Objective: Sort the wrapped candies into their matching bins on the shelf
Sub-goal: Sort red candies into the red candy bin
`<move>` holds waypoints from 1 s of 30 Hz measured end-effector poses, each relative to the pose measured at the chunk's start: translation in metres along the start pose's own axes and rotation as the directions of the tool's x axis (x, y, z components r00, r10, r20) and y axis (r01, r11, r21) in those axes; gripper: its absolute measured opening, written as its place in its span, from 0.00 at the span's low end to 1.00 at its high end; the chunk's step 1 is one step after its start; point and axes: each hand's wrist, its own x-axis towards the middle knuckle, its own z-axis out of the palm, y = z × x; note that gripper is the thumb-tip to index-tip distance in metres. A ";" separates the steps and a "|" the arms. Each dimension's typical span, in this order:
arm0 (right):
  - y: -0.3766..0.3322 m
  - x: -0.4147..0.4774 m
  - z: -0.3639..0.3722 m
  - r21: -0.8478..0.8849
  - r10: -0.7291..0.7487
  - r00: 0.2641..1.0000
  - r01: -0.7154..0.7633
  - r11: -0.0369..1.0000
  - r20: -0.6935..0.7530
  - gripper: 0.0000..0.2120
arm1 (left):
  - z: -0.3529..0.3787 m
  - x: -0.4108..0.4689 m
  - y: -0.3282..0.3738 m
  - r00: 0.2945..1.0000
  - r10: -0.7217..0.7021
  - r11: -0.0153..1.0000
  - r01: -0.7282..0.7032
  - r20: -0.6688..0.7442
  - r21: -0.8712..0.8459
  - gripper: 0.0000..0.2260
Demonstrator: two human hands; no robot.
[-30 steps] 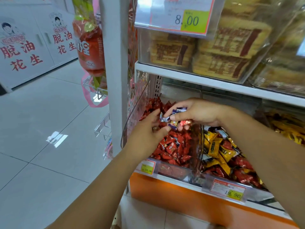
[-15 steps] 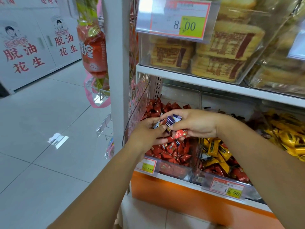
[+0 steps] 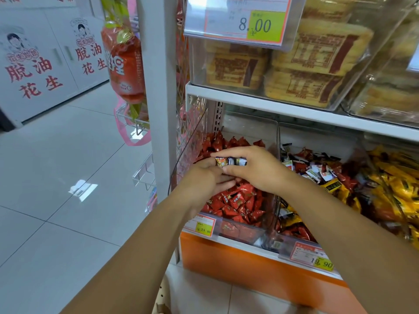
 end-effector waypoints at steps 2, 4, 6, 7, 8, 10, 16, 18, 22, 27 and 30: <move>0.000 -0.002 0.002 -0.035 -0.033 0.997 0.030 0.999 -0.072 0.15 | 0.003 -0.004 0.001 0.999 0.038 0.997 -0.040 0.035 0.061 0.19; 0.001 -0.006 0.001 -0.039 -0.052 0.986 0.047 0.998 -0.156 0.12 | 0.004 -0.010 0.001 0.991 0.120 0.962 -0.131 0.062 0.239 0.18; 0.002 -0.016 -0.005 -0.014 -0.023 0.960 0.020 1.000 -0.281 0.10 | 0.000 -0.019 0.001 0.972 0.228 0.858 -0.226 0.052 0.461 0.22; 0.004 -0.022 -0.012 -0.008 0.001 0.940 -0.004 1.000 -0.342 0.09 | -0.005 -0.024 0.002 0.955 0.293 0.770 -0.266 0.049 0.580 0.22; 0.006 -0.028 -0.019 -0.005 0.027 0.920 -0.032 0.999 -0.391 0.08 | -0.010 -0.031 0.001 0.934 0.353 0.666 -0.296 0.060 0.685 0.22; 0.013 -0.041 -0.039 -0.019 0.080 0.895 -0.098 0.995 -0.438 0.08 | -0.022 -0.048 0.000 0.905 0.413 0.519 -0.324 0.100 0.791 0.17; 0.042 -0.076 -0.081 -0.292 0.241 0.856 -0.400 0.869 -0.457 0.12 | -0.061 -0.085 -0.015 0.907 0.412 0.378 -0.253 0.082 0.890 0.12; 0.040 -0.077 -0.078 -0.388 0.289 0.855 -0.464 0.796 -0.431 0.16 | -0.066 -0.093 -0.019 0.904 0.419 0.340 -0.244 0.086 0.908 0.11; -0.010 -0.052 -0.044 -0.361 0.020 0.930 -0.162 0.919 -0.367 0.11 | -0.069 -0.094 -0.023 0.892 0.432 0.306 -0.279 0.128 0.910 0.11; -0.031 0.021 0.015 -0.472 0.061 0.985 0.021 0.881 0.159 0.14 | -0.072 -0.086 -0.017 0.891 0.435 0.355 -0.300 0.128 0.885 0.10; -0.023 0.051 0.031 -0.608 0.213 0.942 -0.013 0.794 0.258 0.20 | -0.075 -0.084 -0.016 0.888 0.441 0.420 -0.336 0.134 0.843 0.09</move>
